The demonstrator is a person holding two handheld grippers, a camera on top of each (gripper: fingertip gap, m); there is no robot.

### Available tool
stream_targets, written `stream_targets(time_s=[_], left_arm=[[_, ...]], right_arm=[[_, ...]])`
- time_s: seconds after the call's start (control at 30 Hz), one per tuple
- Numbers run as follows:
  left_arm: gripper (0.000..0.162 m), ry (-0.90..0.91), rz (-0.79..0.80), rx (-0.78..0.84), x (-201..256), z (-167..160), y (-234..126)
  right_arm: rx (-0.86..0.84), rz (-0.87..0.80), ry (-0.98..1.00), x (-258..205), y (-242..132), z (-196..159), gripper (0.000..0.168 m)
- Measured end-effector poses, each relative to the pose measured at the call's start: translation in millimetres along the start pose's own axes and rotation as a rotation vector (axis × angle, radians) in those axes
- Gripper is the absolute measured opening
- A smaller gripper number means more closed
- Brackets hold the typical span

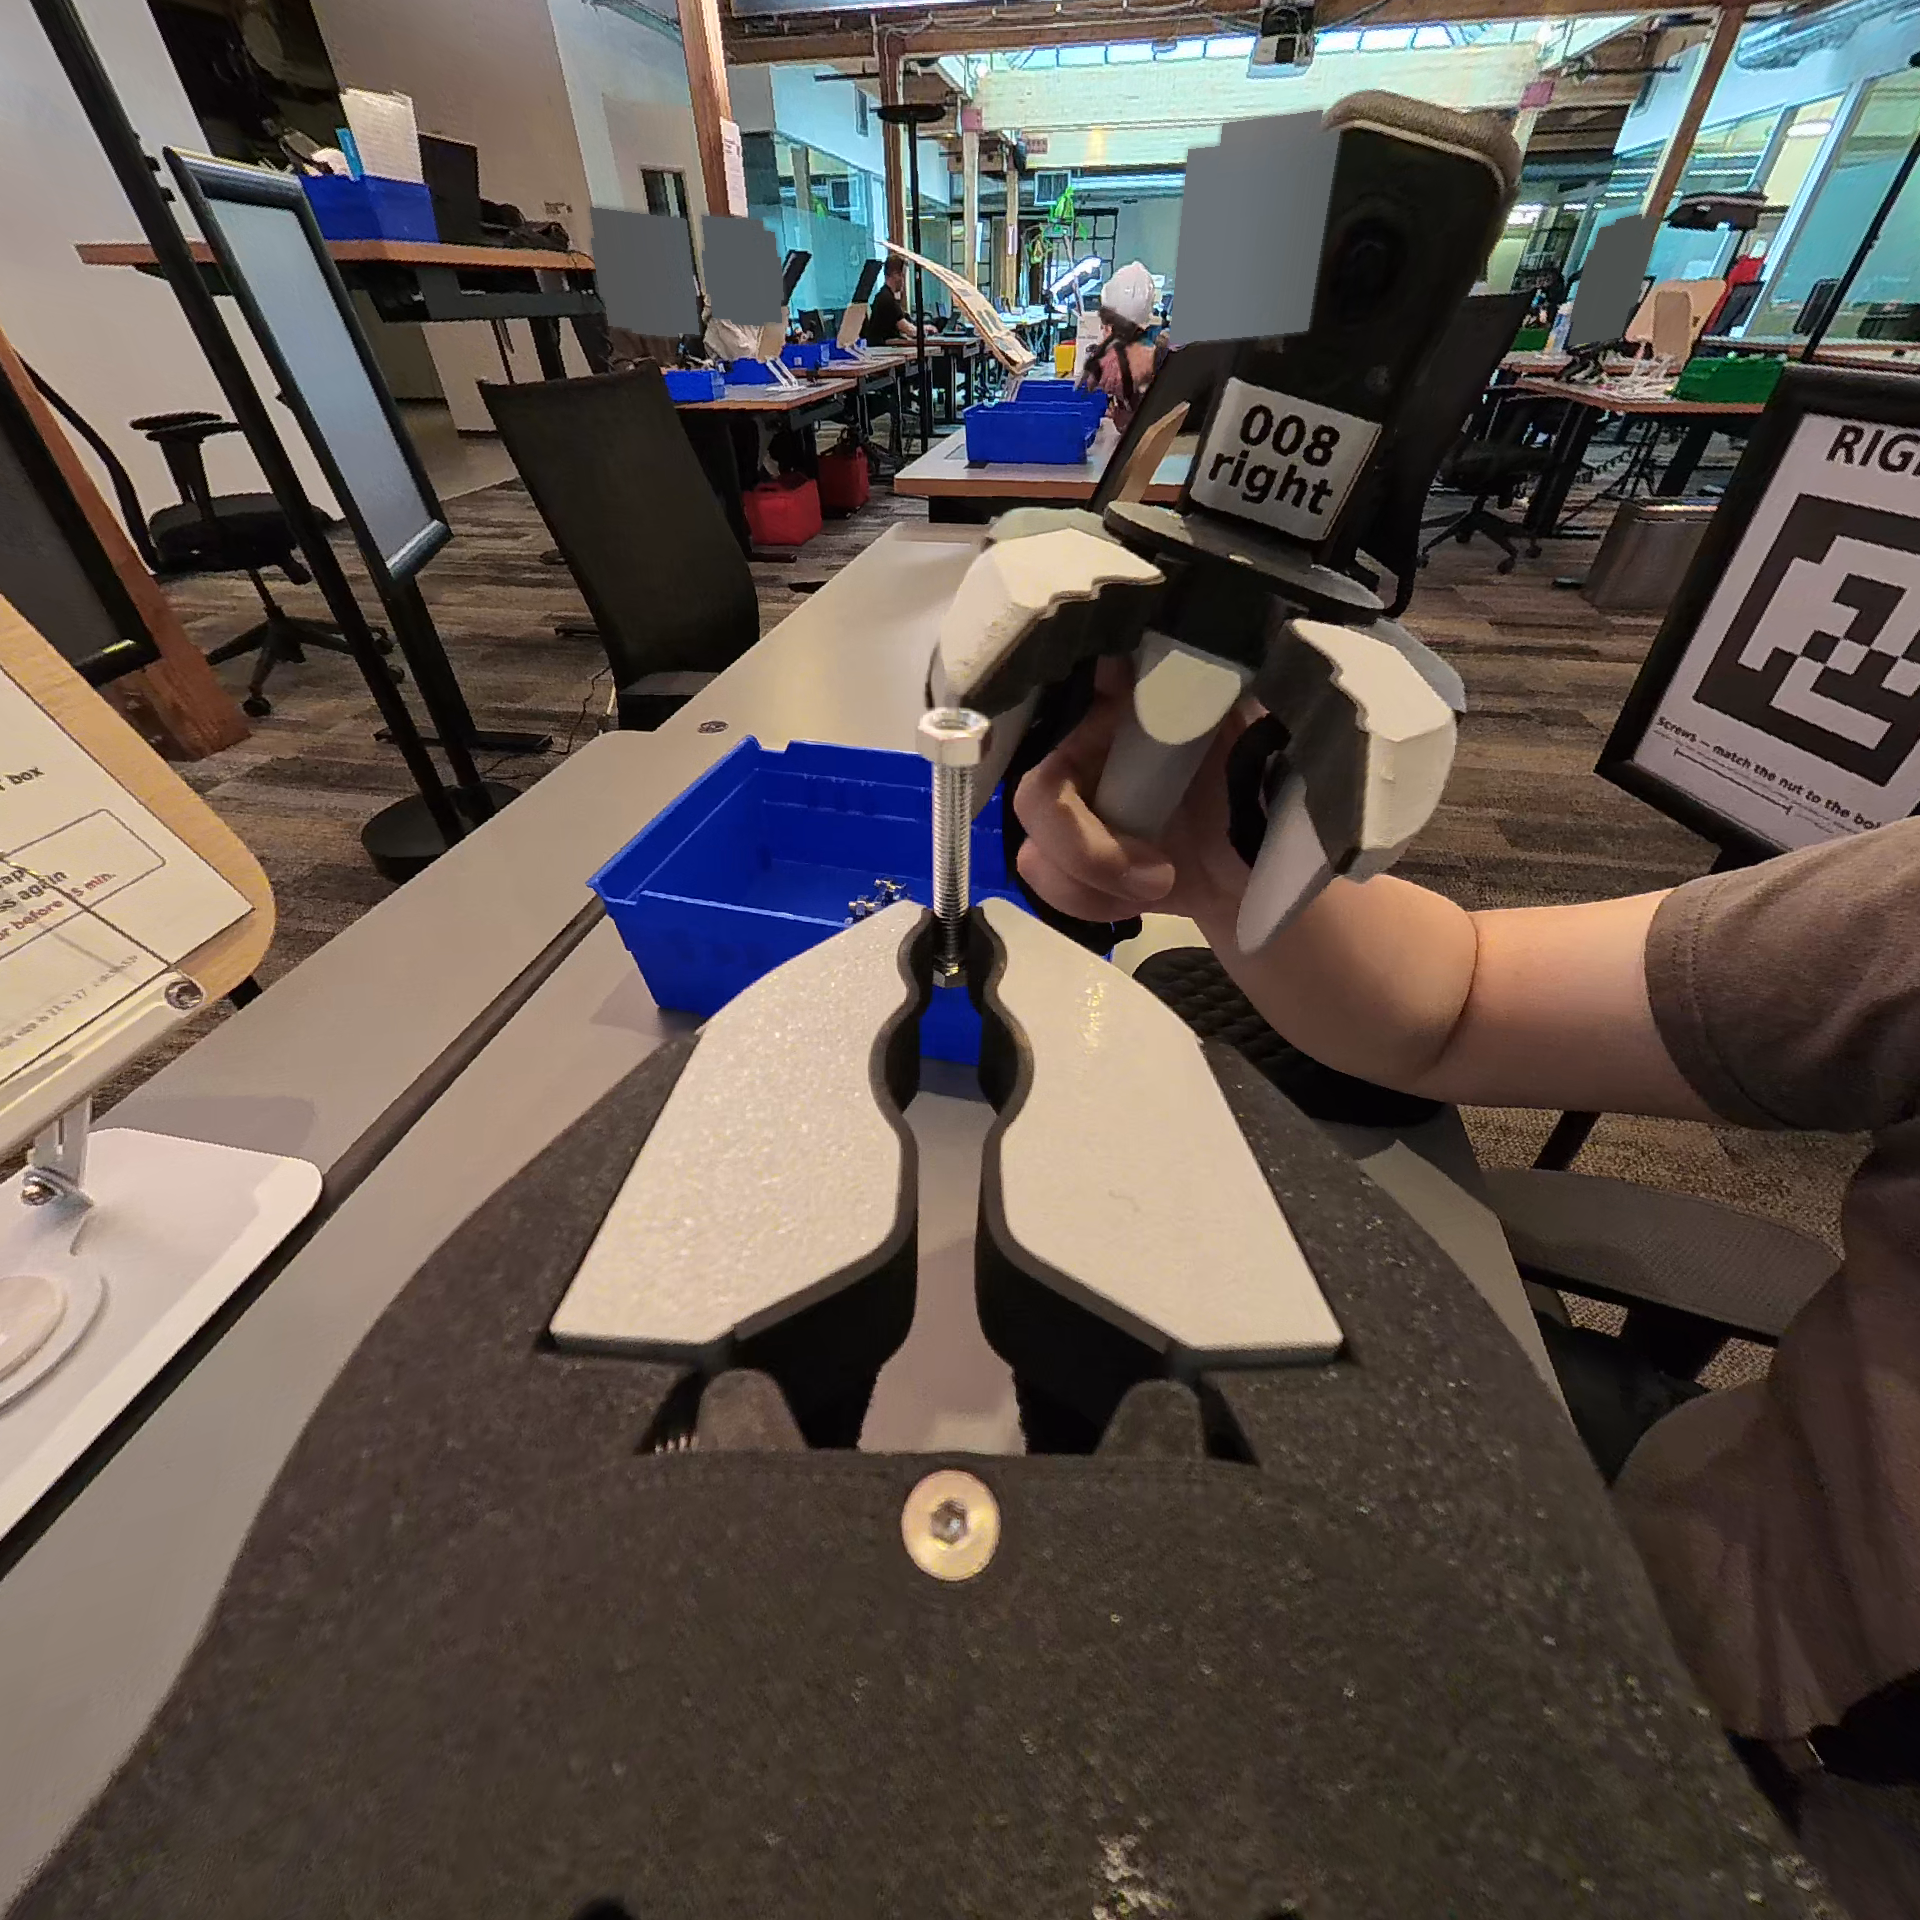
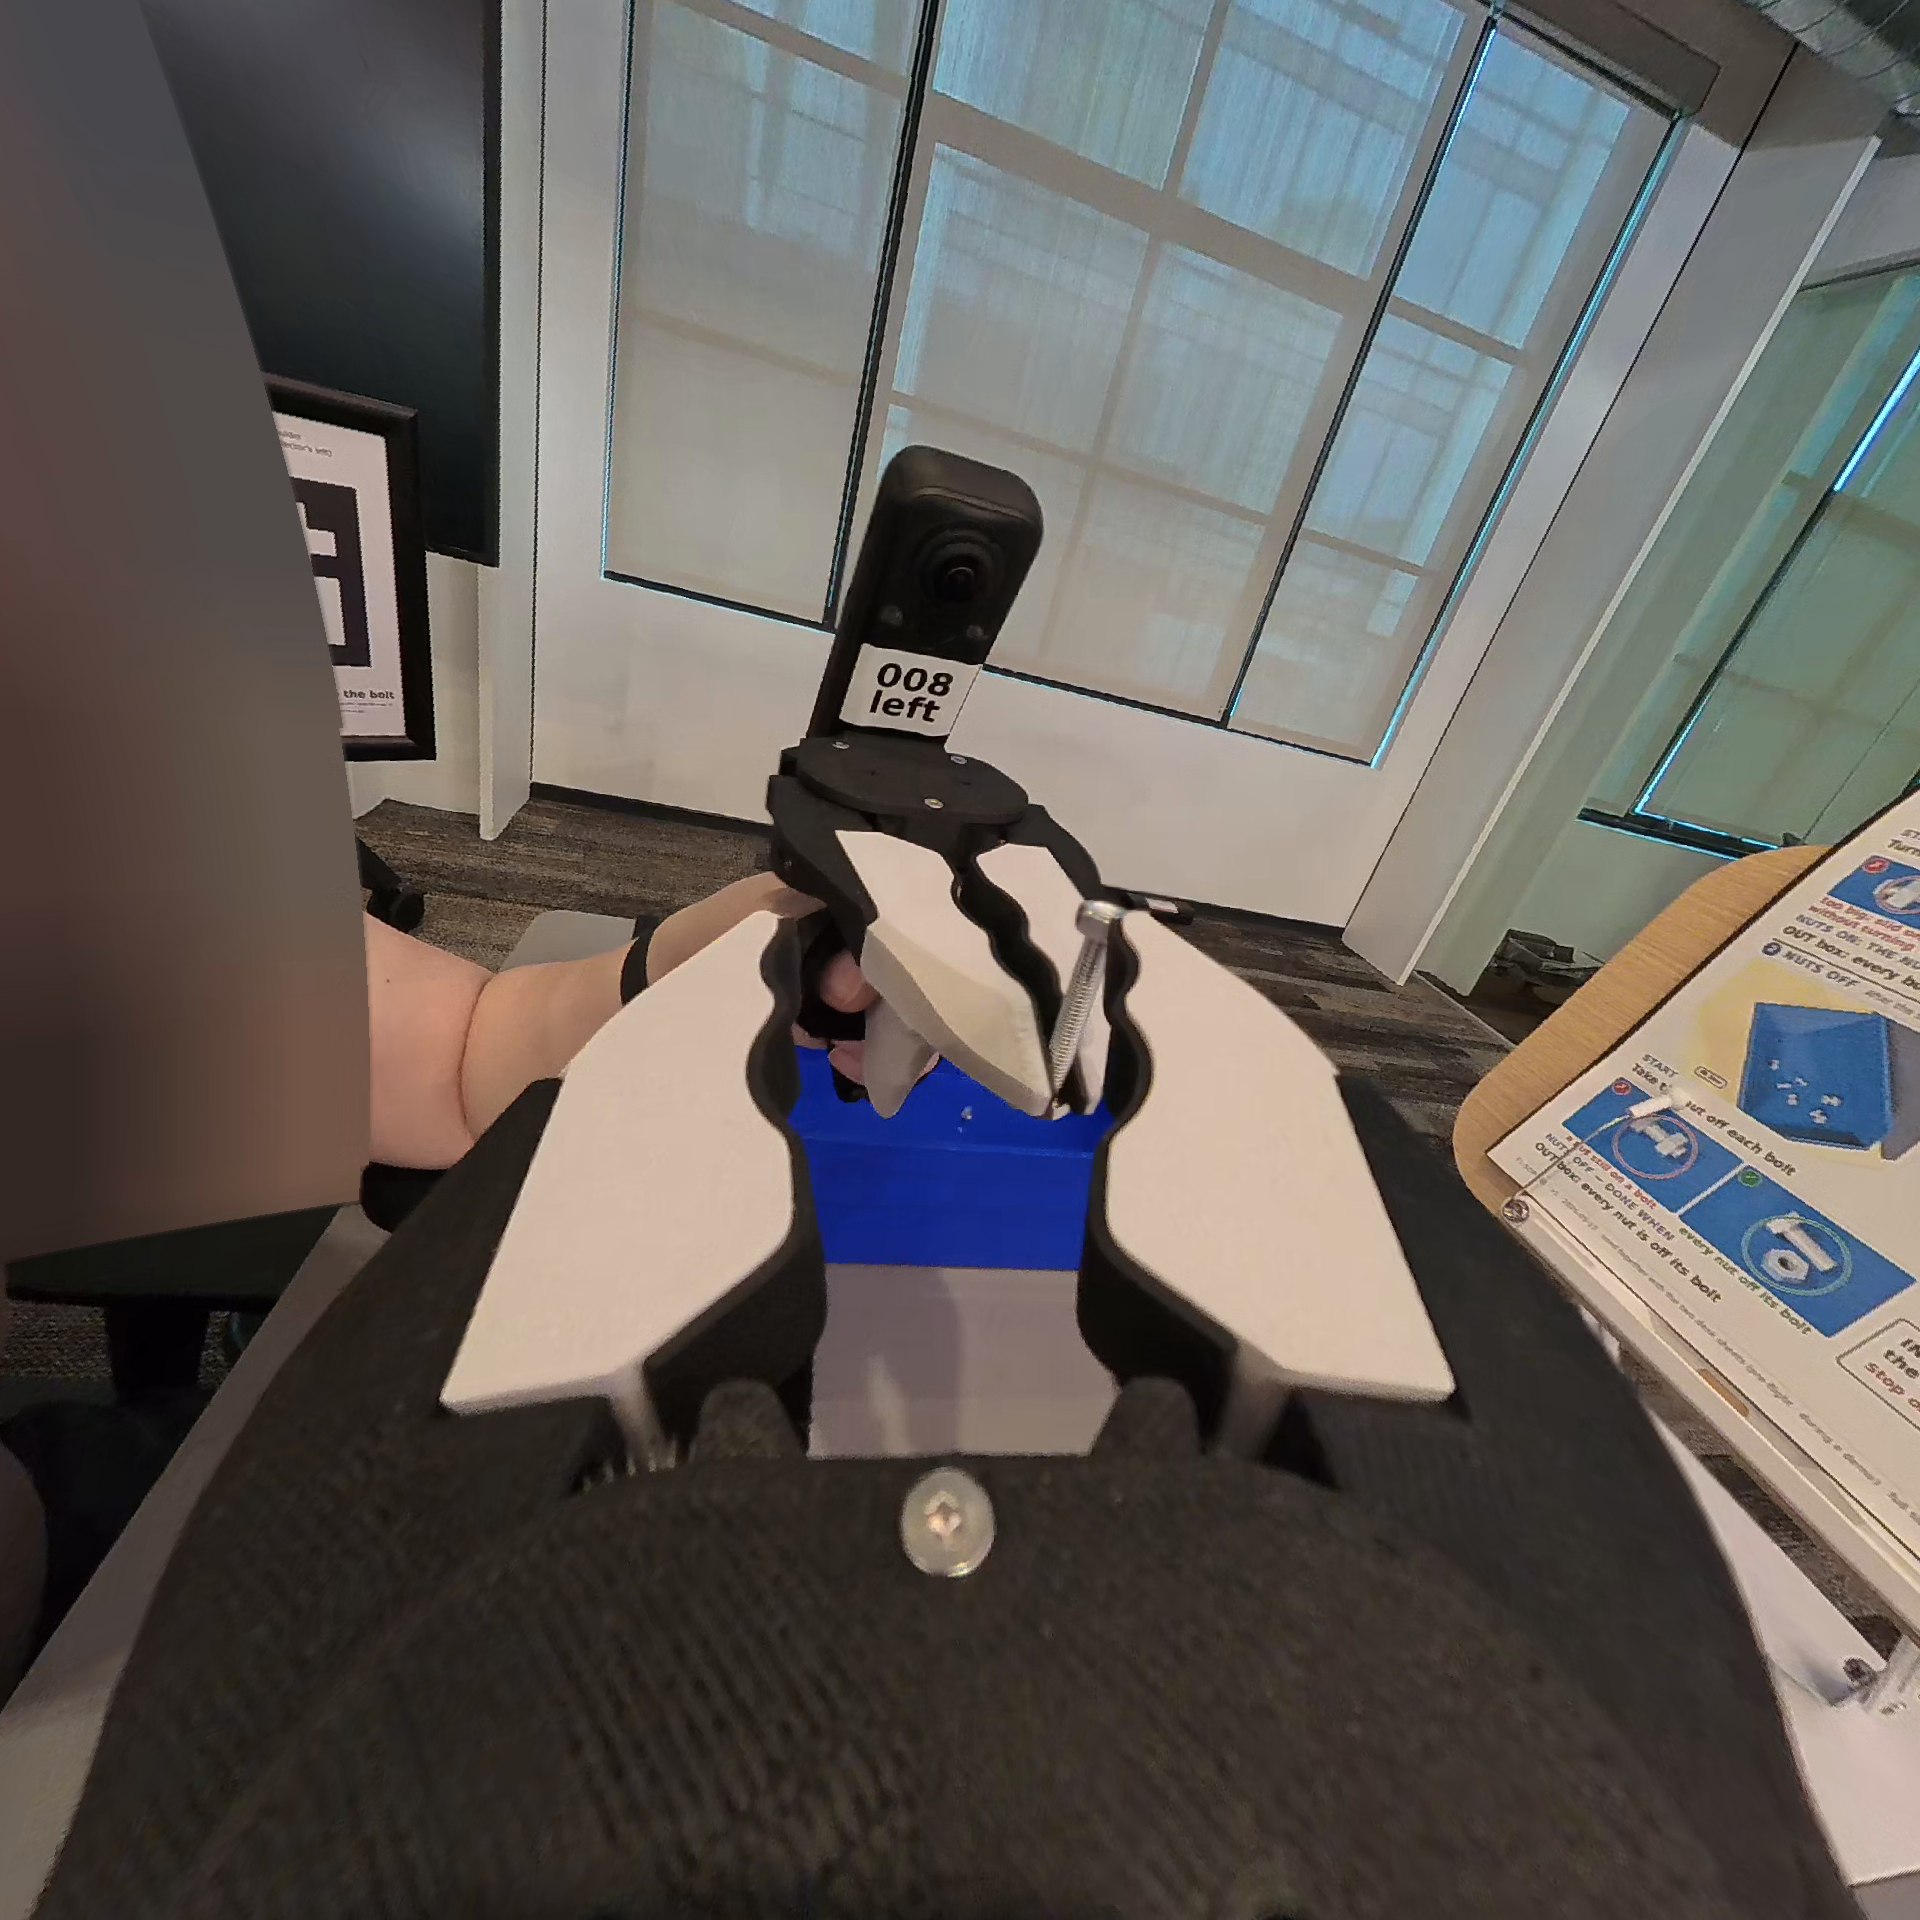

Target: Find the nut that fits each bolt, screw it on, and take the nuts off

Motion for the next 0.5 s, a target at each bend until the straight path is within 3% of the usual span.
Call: stream_targets(time_s=[0.5], left_arm=[[0.005,0.014,-0.014,-0.01,4.2,-0.8,3.9]], right_arm=[[-0.008,-0.006,0.006,0.7,3.7,-3.4,0.058]])
Point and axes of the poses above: each gripper's, where its closed fingertips meet, y out along the fingers, z out of its top, x = y × z across the jaws, the point moved 8 cm from there along -y, back along the fingers, and after that the axes turned 8 degrees about -x, right-handed, at the moved point
